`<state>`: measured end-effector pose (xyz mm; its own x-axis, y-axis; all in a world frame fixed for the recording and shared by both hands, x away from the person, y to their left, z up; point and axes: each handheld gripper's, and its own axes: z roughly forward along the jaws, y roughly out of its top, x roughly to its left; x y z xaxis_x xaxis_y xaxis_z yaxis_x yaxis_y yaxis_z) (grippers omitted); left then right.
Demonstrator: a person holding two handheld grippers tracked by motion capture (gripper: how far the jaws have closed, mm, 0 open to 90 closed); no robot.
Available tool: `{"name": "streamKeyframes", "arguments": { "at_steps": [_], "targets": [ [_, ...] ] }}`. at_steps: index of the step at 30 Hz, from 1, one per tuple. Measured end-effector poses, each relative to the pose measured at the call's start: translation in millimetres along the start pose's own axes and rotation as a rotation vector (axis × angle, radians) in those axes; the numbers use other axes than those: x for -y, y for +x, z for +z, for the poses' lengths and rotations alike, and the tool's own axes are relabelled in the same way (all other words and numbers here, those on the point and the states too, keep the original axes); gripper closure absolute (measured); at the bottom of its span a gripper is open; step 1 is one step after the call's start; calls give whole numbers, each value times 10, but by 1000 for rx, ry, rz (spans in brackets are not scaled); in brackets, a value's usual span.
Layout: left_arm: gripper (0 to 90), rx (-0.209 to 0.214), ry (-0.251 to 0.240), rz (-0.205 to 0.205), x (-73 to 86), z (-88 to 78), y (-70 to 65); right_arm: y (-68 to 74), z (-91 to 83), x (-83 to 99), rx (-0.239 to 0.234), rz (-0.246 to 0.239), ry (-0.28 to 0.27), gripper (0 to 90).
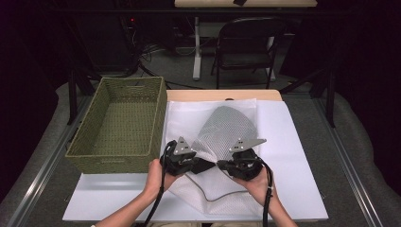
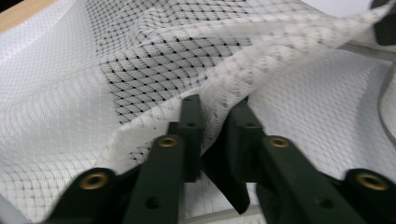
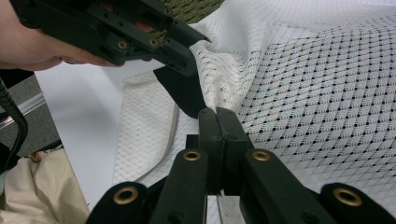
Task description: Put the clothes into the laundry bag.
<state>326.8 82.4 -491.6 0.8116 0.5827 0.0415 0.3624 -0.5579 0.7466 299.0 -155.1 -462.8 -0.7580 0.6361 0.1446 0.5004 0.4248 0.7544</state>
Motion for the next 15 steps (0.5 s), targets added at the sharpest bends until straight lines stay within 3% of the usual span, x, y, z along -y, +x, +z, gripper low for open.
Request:
{"name": "streamKeyframes", "arguments": {
  "at_steps": [5, 8, 15],
  "targets": [
    [853, 2, 7, 50, 0, -92, -44, -1, -4, 5, -6, -5, 8, 900],
    [857, 19, 38, 83, 5, -153, -56, 3, 8, 16, -12, -11, 22, 900],
    [871, 60, 71, 113, 86, -270, -104, 21, 47, 44, -33, -25, 60, 900]
  ]
}}
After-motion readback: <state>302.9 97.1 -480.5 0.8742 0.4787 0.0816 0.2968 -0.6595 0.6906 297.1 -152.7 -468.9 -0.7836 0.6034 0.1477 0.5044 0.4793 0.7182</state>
